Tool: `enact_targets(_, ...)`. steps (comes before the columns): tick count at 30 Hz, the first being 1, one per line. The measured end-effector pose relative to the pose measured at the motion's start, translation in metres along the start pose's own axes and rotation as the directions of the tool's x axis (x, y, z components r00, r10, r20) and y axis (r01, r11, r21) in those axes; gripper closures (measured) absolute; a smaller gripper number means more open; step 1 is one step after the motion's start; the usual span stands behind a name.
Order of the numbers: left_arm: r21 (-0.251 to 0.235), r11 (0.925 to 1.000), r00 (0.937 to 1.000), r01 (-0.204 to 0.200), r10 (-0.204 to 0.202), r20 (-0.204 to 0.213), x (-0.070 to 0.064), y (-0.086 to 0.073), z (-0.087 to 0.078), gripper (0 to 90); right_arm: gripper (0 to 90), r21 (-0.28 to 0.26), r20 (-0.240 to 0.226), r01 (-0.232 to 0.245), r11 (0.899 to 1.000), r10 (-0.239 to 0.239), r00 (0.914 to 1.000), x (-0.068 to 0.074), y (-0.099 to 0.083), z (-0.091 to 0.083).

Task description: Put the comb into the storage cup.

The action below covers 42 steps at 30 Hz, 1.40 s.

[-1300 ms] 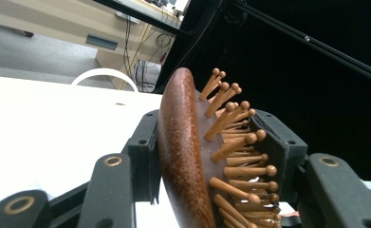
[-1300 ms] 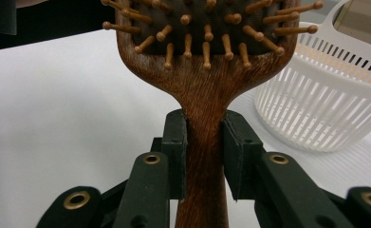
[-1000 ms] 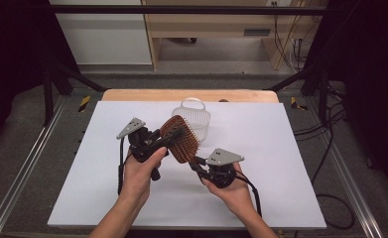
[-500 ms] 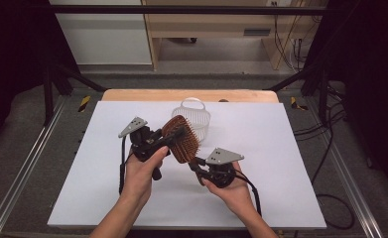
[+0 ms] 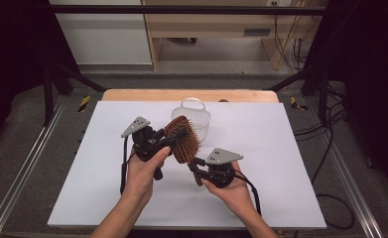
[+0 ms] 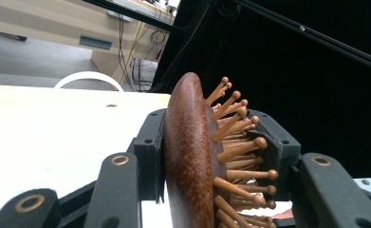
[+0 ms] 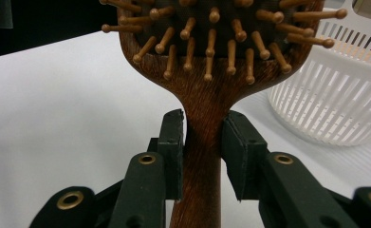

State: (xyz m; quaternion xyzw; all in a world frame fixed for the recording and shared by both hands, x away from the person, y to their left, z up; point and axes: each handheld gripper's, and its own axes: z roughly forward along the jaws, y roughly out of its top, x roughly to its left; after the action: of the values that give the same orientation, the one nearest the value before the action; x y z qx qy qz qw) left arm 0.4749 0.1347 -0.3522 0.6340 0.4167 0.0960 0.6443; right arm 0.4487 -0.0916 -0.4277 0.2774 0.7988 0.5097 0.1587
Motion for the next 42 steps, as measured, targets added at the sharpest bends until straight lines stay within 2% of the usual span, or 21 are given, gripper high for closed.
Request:
enact_targets(3,-0.003,1.0,1.0,0.0,0.0,-0.004,0.0,0.001,0.0,52.1,67.8,-0.003,-0.003,-0.002,1.0,0.002,1.0,0.0,0.0,0.0)
enact_targets(5,-0.006,1.0,1.0,0.0,0.0,-0.007,0.001,0.002,0.0,52.1,63.0,0.001,-0.005,-0.005,1.0,0.005,1.0,0.0,0.0,0.0)
enact_targets(10,-0.013,0.9999,0.9997,-0.008,0.008,-0.022,0.002,0.006,-0.002,52.1,43.1,0.016,0.003,-0.028,0.999,0.028,0.9996,-0.001,-0.003,0.003)
enact_targets(16,-0.031,0.9989,0.9983,-0.035,0.033,-0.047,0.003,0.011,-0.005,52.1,28.8,-0.021,0.012,-0.061,0.998,0.061,0.9981,-0.005,0.0,-0.004)
enact_targets(19,-0.039,0.9975,0.9967,-0.059,0.056,-0.059,0.002,0.013,-0.007,52.1,23.1,-0.045,0.04,-0.075,0.996,0.077,0.9963,-0.007,0.0,-0.009)
enact_targets(23,-0.045,0.996,0.995,-0.076,0.073,-0.067,0.0,0.016,-0.01,52.1,20.2,-0.093,0.078,-0.075,0.993,0.082,0.9936,-0.014,-0.003,-0.021)
enact_targets(26,-0.052,0.9956,0.9947,-0.077,0.073,-0.072,-0.001,0.019,-0.011,52.1,17.0,-0.107,0.134,-0.087,0.99,0.101,0.9859,-0.023,-0.009,-0.03)
enact_targets(29,-0.057,0.995,0.9944,-0.082,0.078,-0.071,-0.003,0.022,-0.011,52.1,13.8,-0.104,0.146,-0.094,0.99,0.109,0.9832,-0.032,-0.015,-0.039)
enact_targets(34,-0.066,0.994,0.9943,-0.087,0.082,-0.067,-0.006,0.027,-0.014,52.1,9.1,-0.106,0.125,-0.123,0.987,0.136,0.9827,-0.043,-0.022,-0.054)
enact_targets(38,-0.086,0.9936,0.9957,-0.074,0.068,-0.063,-0.007,0.032,-0.017,52.1,8.9,-0.099,0.149,-0.135,0.986,0.149,0.9776,-0.052,-0.029,-0.07)
enact_targets(42,-0.088,0.9918,0.9942,-0.093,0.088,-0.062,-0.011,0.038,-0.018,52.1,8.2,-0.09,0.196,-0.122,0.988,0.138,0.971,-0.06,-0.038,-0.089)
